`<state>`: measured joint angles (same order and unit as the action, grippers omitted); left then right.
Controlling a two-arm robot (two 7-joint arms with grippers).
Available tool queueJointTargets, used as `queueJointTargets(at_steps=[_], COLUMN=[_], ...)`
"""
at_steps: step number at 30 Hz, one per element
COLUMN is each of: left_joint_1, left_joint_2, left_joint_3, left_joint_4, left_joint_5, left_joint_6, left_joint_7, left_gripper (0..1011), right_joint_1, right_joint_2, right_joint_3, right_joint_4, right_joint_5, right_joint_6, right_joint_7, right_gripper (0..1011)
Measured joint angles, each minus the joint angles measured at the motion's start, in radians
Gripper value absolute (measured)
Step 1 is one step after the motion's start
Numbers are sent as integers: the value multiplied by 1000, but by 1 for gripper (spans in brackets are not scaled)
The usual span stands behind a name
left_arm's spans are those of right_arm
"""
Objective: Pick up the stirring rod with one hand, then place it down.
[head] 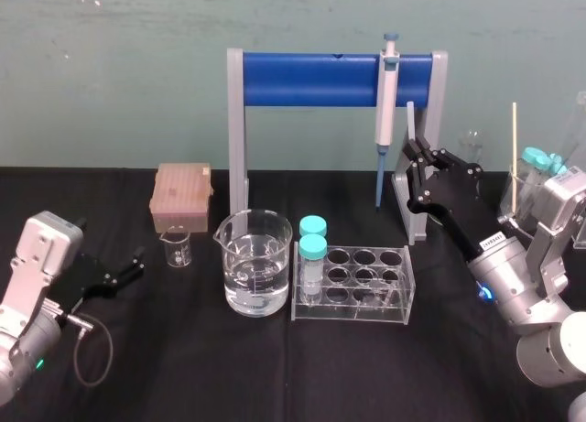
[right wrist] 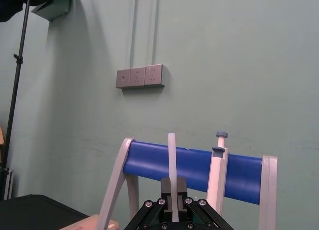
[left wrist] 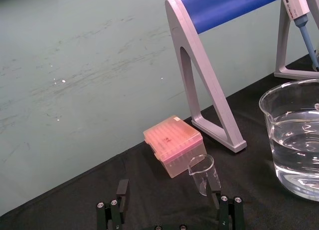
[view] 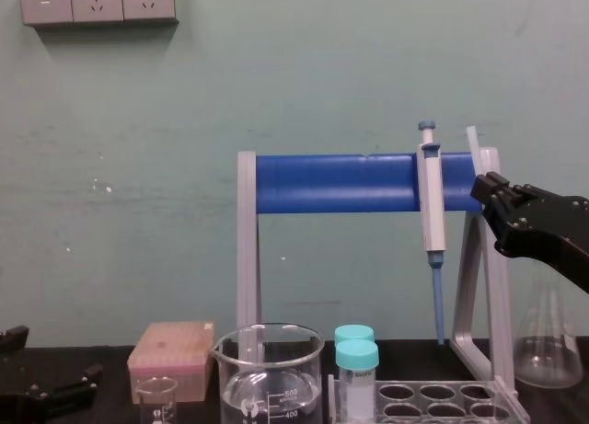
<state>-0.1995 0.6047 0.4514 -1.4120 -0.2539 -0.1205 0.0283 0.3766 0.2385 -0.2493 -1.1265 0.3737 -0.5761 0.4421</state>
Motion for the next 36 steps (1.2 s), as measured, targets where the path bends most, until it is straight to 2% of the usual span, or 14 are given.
queueJointTargets(at_steps=[36], left_joint_1=[0], left_joint_2=[0], left_joint_3=[0], left_joint_4=[0], left_joint_5=[0], left_joint_6=[0], left_joint_7=[0], left_gripper=[1000], right_joint_1=[3], right_joint_2=[1], right_joint_3=[-4], right_joint_4=[0], right_joint_5=[5], right_joint_6=[-10], right_joint_7=[5], right_gripper=[57])
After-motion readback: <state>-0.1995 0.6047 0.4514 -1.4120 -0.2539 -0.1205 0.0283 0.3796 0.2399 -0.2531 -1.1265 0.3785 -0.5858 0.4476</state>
